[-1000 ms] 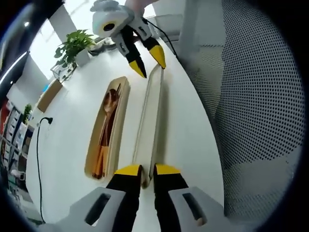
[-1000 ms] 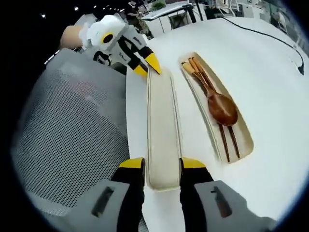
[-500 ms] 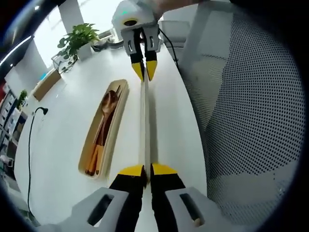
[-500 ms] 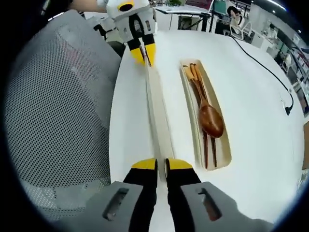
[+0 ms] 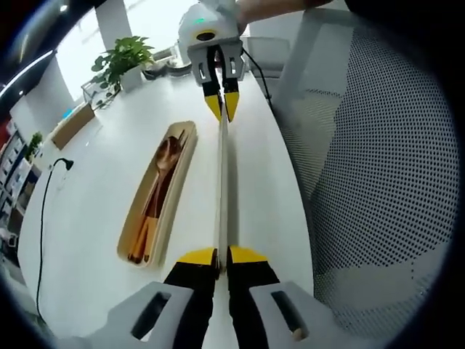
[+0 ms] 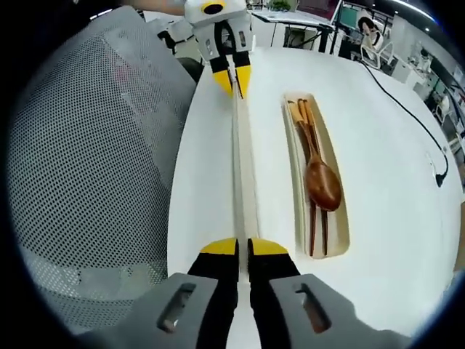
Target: Arrange the utensils inside the cutlery case until each visible utensil rests in its matching compartment.
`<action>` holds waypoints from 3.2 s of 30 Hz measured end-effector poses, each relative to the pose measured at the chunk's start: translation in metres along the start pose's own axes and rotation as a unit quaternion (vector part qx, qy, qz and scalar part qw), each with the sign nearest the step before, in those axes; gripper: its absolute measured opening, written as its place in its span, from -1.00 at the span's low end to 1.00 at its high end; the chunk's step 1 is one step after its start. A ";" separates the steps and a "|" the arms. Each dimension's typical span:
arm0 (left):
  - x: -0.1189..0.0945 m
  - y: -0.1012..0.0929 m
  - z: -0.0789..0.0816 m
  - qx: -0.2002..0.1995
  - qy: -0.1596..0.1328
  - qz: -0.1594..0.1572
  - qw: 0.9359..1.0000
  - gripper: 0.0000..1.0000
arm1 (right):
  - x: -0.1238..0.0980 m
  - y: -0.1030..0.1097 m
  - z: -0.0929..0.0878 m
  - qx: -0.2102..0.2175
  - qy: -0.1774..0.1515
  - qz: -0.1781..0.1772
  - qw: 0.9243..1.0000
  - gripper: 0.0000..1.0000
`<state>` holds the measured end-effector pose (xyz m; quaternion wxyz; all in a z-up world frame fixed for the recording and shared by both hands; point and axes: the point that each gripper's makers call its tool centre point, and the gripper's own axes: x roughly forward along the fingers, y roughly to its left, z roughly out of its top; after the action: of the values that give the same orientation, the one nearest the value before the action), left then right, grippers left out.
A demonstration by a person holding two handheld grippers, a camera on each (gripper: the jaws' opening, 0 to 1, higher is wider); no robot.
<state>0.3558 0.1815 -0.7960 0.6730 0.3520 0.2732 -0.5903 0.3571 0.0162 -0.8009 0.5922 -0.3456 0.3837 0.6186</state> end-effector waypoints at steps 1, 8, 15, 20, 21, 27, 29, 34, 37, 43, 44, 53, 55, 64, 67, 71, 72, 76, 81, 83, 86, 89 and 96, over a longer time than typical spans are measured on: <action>0.000 0.002 0.000 0.007 0.000 0.004 1.000 -0.91 | 0.000 0.000 0.000 0.006 -0.001 0.002 1.000 -0.99; -0.002 -0.007 0.002 -0.066 0.004 -0.034 0.997 -0.92 | -0.001 -0.003 0.000 0.012 -0.001 -0.007 1.000 -0.94; -0.004 -0.023 0.022 -0.158 -0.034 -0.092 0.983 -0.93 | -0.009 -0.016 -0.006 0.029 -0.009 -0.053 0.998 -0.81; -0.008 -0.033 0.032 -0.242 -0.045 -0.141 0.959 -0.93 | -0.014 -0.018 0.000 0.017 -0.027 -0.073 0.997 -0.75; -0.009 -0.033 0.034 -0.251 -0.053 -0.147 0.955 -0.93 | -0.015 -0.020 0.000 0.013 -0.028 -0.080 0.996 -0.74; -0.018 -0.032 0.047 -0.325 -0.079 -0.178 0.926 -0.94 | -0.017 -0.020 0.009 -0.039 -0.031 -0.104 0.993 -0.64; -0.020 -0.034 0.050 -0.355 -0.079 -0.197 0.911 -0.94 | -0.016 -0.016 0.018 -0.071 -0.039 -0.115 0.990 -0.52; -0.023 -0.033 0.058 -0.408 -0.101 -0.221 0.880 -0.94 | -0.010 -0.006 0.026 -0.137 -0.021 -0.140 0.980 -0.20; -0.023 -0.034 0.060 -0.442 -0.110 -0.233 0.859 -0.94 | -0.005 0.000 0.031 -0.152 -0.022 -0.148 0.977 0.02; -0.029 -0.031 0.073 -0.503 -0.146 -0.261 0.811 -0.94 | 0.002 0.006 0.040 -0.195 -0.020 -0.163 0.967 0.07; -0.030 -0.030 0.074 -0.507 -0.148 -0.262 0.808 -0.94 | 0.003 0.005 0.040 -0.199 -0.018 -0.163 0.966 0.07; -0.041 -0.018 0.082 -0.557 -0.182 -0.282 0.760 -0.94 | -0.003 -0.002 0.041 -0.206 -0.012 -0.183 0.961 0.09; -0.041 -0.019 0.082 -0.555 -0.181 -0.283 0.761 -0.94 | -0.004 -0.005 0.040 -0.209 -0.006 -0.187 0.960 0.03; -0.042 -0.008 0.082 -0.572 -0.193 -0.276 0.748 -0.93 | -0.008 -0.010 0.041 -0.182 0.000 -0.190 0.965 -0.21; -0.041 0.000 0.080 -0.573 -0.197 -0.257 0.753 -0.92 | -0.007 -0.012 0.040 -0.162 0.001 -0.186 0.969 -0.22; -0.037 0.024 0.070 -0.559 -0.219 -0.193 0.776 -0.90 | -0.008 -0.021 0.042 -0.136 -0.002 -0.189 0.972 -0.22; -0.037 0.028 0.068 -0.558 -0.221 -0.183 0.779 -0.88 | -0.008 -0.023 0.042 -0.132 -0.002 -0.190 0.973 -0.22; -0.032 0.049 0.055 -0.541 -0.221 -0.124 0.802 -0.80 | -0.007 -0.036 0.045 -0.097 -0.005 -0.189 0.977 -0.22; -0.029 0.066 0.050 -0.540 -0.219 -0.091 0.808 -0.76 | -0.001 -0.053 0.046 -0.063 -0.005 -0.183 0.981 -0.23; -0.027 0.077 0.044 -0.538 -0.216 -0.063 0.813 -0.75 | 0.003 -0.057 0.046 -0.043 -0.008 -0.174 0.984 -0.23; -0.024 0.085 0.034 -0.539 -0.200 -0.043 0.817 -0.73 | 0.005 -0.066 0.049 -0.029 -0.008 -0.166 0.986 -0.23; -0.021 0.093 0.026 -0.547 -0.194 -0.032 0.814 -0.72 | 0.011 -0.073 0.050 -0.026 -0.001 -0.156 0.987 -0.23; -0.014 0.105 0.010 -0.557 -0.169 -0.011 0.813 -0.70 | 0.023 -0.086 0.050 -0.010 0.023 -0.107 0.994 -0.23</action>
<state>0.4568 0.1882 -0.7632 0.7828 -0.1914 0.4410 -0.3952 0.4427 0.0716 -0.8038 0.6424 -0.4049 0.3519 0.5473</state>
